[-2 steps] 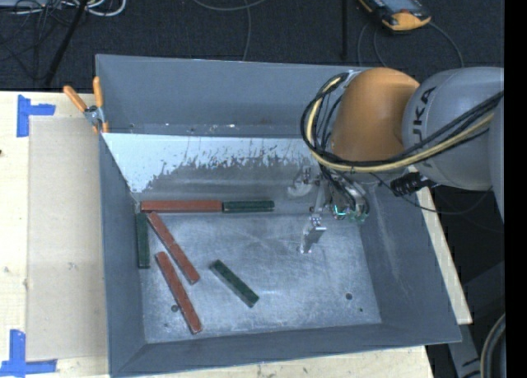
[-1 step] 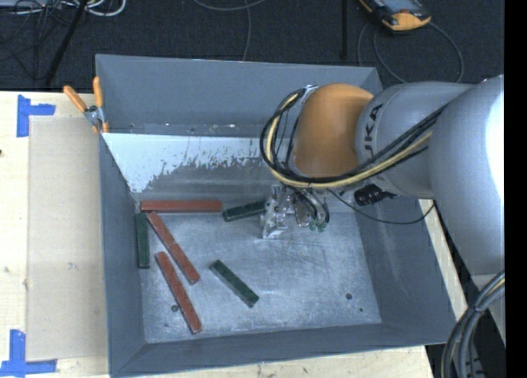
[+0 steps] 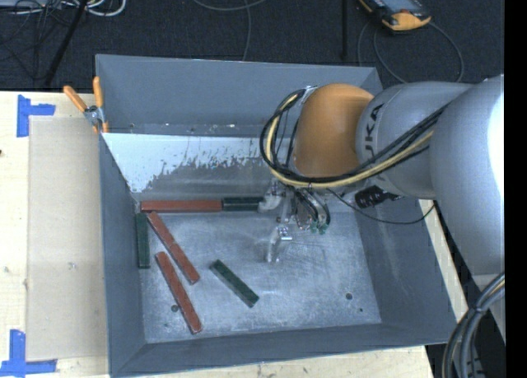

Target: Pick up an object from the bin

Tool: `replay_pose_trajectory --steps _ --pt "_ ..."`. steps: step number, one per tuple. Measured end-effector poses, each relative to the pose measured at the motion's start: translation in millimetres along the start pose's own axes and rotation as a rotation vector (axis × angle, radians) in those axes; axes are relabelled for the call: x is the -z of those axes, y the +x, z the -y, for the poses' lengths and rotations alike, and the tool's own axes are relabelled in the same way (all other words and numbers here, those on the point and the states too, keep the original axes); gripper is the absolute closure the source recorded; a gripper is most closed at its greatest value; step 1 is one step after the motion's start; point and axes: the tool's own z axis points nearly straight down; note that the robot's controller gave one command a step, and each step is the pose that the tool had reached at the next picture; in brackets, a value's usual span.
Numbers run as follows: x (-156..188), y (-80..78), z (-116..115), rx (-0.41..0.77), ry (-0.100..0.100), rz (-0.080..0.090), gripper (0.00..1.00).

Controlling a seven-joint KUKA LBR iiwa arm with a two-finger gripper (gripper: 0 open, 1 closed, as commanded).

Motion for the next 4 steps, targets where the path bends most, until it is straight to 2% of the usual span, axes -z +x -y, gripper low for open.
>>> replay_pose_trajectory --steps 1,2,3,4 --pt "0 0.0 0 0.001 0.000 0.001 0.00" --pt "-4 -1.5 66 0.075 -0.001 0.042 1.00" --pt "-7 2.2 67 0.076 -0.001 0.026 0.00" --pt "-7 2.1 67 0.075 -0.001 0.026 0.00"
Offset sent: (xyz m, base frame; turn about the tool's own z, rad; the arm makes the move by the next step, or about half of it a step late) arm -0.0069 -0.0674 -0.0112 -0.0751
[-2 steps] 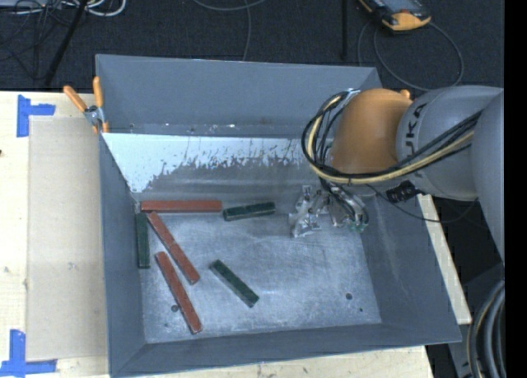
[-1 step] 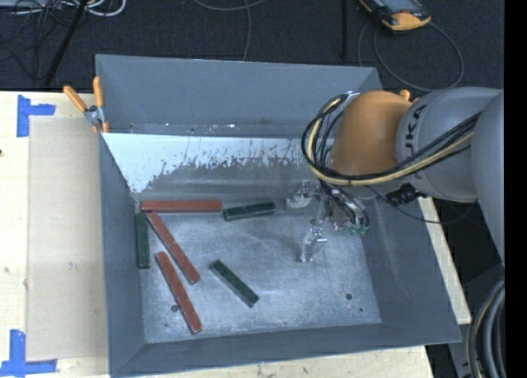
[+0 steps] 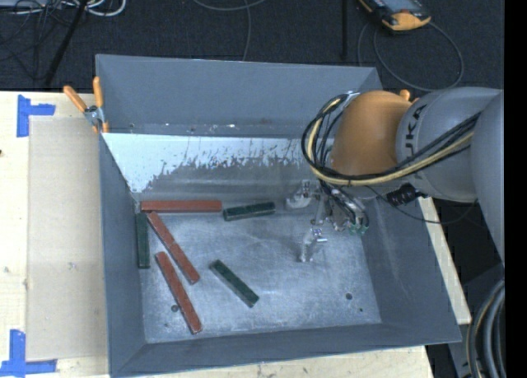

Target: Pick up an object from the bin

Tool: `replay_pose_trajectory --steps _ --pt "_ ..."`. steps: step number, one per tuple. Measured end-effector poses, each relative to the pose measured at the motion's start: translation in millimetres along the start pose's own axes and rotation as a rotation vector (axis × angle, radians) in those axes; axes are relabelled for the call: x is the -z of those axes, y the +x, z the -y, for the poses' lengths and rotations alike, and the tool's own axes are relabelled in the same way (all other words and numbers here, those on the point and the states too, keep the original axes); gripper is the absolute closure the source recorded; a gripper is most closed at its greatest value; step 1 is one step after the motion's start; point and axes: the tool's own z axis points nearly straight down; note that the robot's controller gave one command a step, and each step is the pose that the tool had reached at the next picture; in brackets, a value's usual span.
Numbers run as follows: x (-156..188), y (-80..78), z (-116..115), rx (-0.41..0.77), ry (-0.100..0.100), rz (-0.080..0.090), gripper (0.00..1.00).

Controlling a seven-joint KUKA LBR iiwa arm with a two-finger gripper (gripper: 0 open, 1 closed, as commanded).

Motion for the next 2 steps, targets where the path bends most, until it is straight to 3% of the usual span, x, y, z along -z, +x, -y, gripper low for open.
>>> replay_pose_trajectory --steps 1,2 --pt "2.4 -13.7 -54.8 0.068 0.001 0.014 1.00" --pt "0.3 -11.1 -54.8 0.068 0.000 0.003 0.00"
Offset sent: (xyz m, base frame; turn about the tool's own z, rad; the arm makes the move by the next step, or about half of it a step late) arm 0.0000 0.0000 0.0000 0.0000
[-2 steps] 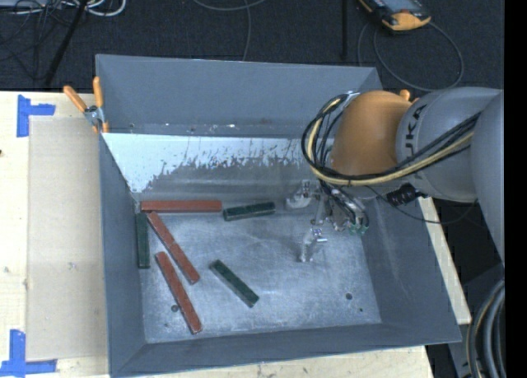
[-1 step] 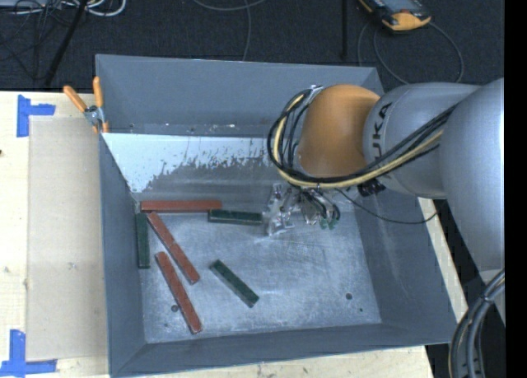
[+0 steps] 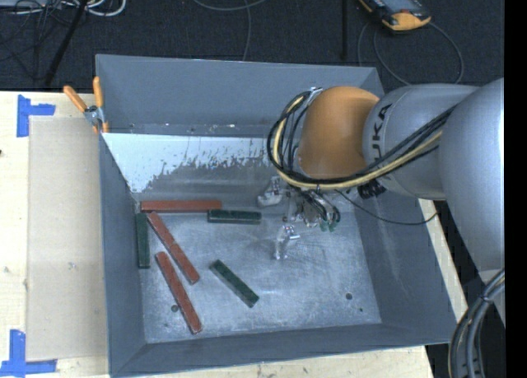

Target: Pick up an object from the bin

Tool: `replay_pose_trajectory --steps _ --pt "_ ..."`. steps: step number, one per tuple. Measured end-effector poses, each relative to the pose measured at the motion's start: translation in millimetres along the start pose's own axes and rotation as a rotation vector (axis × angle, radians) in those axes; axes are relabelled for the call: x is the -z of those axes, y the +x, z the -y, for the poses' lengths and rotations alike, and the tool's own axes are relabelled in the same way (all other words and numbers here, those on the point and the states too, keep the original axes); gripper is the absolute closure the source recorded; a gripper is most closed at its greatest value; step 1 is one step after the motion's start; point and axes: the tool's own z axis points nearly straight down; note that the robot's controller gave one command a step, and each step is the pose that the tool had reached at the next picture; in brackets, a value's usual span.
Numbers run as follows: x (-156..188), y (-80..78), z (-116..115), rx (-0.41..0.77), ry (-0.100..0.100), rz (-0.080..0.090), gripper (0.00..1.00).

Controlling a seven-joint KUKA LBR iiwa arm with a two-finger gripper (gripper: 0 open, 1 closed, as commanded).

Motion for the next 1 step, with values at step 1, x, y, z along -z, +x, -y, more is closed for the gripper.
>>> replay_pose_trajectory --steps 1 --pt "0.0 0.0 0.0 0.000 0.000 0.000 0.00"
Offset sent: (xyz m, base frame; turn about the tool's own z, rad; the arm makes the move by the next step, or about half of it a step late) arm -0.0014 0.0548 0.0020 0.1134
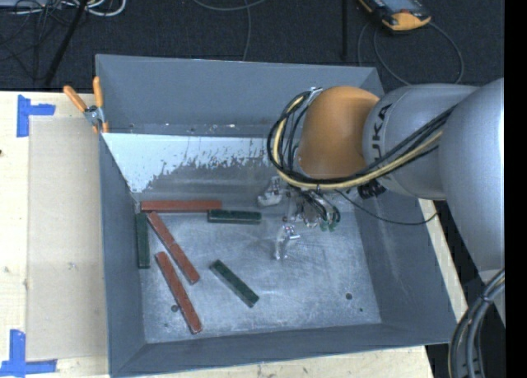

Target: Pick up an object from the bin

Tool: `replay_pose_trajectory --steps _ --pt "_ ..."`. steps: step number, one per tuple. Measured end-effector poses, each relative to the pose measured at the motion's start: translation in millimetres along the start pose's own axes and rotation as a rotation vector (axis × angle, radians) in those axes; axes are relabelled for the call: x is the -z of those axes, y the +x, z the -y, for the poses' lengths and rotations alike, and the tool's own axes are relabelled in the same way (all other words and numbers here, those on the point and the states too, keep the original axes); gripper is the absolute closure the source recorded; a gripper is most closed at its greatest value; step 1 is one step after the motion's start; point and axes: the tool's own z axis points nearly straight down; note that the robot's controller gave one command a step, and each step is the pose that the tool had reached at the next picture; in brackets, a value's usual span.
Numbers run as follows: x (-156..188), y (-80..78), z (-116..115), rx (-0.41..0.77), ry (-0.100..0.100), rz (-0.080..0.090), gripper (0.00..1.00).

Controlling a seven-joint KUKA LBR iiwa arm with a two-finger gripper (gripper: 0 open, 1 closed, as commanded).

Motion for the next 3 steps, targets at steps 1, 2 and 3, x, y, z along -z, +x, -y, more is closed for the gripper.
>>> replay_pose_trajectory --steps 1,2,3 --pt "4 -7.6 -57 -0.112 -0.002 0.000 1.00" --pt "4 -7.6 -57 -0.112 -0.002 0.000 1.00" --pt "154 14.1 -72 -0.106 0.000 -0.007 1.00"
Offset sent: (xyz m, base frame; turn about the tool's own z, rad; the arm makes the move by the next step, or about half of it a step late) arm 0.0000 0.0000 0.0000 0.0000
